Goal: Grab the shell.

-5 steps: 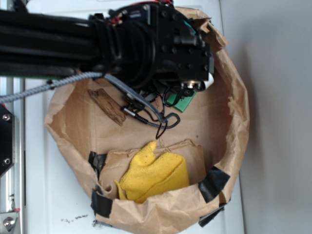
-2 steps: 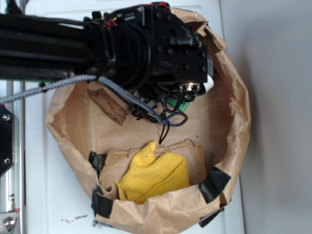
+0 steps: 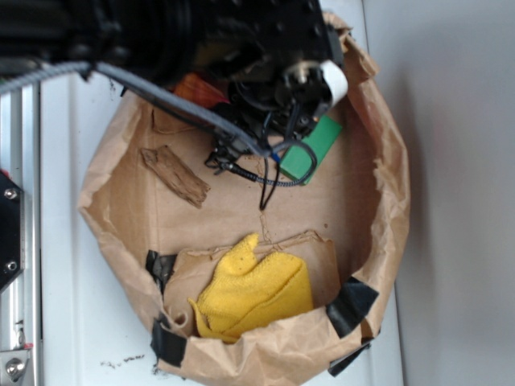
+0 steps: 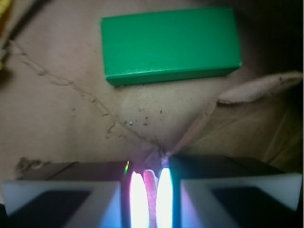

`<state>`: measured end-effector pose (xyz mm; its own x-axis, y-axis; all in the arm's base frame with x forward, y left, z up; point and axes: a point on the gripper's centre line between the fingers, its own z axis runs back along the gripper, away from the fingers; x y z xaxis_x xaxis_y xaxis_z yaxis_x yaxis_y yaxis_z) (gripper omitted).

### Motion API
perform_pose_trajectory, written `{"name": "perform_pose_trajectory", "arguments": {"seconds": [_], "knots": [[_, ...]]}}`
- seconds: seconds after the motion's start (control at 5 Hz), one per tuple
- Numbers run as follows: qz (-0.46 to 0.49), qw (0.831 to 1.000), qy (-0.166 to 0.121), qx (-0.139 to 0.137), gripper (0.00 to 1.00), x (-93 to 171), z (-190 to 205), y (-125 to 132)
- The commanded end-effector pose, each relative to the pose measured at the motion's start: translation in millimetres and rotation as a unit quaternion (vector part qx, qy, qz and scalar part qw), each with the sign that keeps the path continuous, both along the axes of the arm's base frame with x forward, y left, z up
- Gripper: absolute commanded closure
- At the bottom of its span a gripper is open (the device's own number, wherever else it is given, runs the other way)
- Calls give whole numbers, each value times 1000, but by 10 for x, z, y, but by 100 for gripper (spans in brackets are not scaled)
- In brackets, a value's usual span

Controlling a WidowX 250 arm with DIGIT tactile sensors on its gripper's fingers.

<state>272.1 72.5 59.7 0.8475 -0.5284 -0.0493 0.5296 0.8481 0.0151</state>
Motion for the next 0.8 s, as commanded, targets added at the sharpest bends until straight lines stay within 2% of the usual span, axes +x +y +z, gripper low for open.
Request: {"name": "perform_pose_trajectory", "arguments": {"seconds": [0.0,0.4,0.6], "knots": [[1,997,-69,-32,100,51,578,-25],[12,993,-74,-96,100,-25,1058,-166],[9,993,-63,-100,100,-70,1148,-321]]}}
